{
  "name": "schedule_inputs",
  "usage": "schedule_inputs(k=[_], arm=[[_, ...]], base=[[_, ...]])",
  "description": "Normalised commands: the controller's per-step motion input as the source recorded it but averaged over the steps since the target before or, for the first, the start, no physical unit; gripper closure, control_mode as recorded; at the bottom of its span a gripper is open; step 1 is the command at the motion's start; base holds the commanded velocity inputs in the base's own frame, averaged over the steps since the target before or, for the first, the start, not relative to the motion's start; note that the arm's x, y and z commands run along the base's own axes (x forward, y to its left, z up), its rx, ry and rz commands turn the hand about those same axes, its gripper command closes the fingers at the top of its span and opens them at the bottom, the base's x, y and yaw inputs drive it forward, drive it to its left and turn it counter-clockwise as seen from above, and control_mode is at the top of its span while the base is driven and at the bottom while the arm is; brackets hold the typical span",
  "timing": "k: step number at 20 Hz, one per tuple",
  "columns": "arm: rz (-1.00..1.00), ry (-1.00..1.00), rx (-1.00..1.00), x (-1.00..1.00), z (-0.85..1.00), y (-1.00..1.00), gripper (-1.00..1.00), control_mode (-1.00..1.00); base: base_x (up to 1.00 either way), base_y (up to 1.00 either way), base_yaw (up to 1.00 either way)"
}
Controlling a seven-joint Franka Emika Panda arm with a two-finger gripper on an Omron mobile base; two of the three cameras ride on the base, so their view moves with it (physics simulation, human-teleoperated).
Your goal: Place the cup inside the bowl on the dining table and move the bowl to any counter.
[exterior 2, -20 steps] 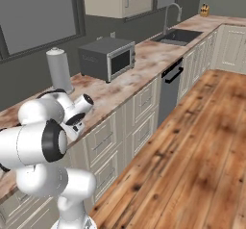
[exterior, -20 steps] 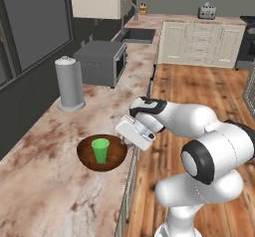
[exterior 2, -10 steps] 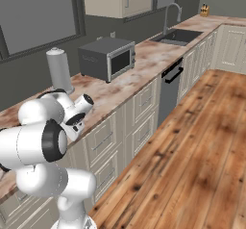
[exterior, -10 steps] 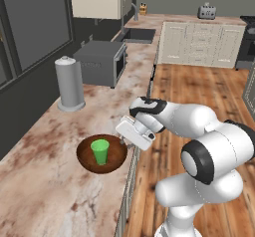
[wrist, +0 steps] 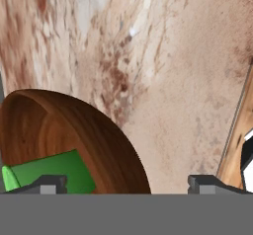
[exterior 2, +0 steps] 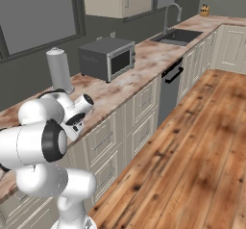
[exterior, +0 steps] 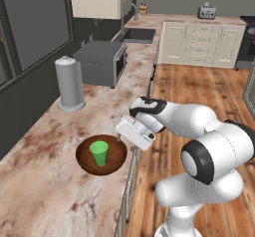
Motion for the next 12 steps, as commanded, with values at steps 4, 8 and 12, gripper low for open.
schedule_inputs(k=[4,8,12], arm=[[0.00,0.01,-0.01,-0.01,0.36,0.02,-1.00,-1.00],[0.00,0.02,-0.05,-0.06,0.70,0.07,-1.00,-1.00],[0.00,0.01,-0.03,-0.33,0.47,0.01,-1.00,-1.00]], base=[[0.00,0.00,0.00],[0.00,0.00,0.00],[0.00,0.00,0.00]])
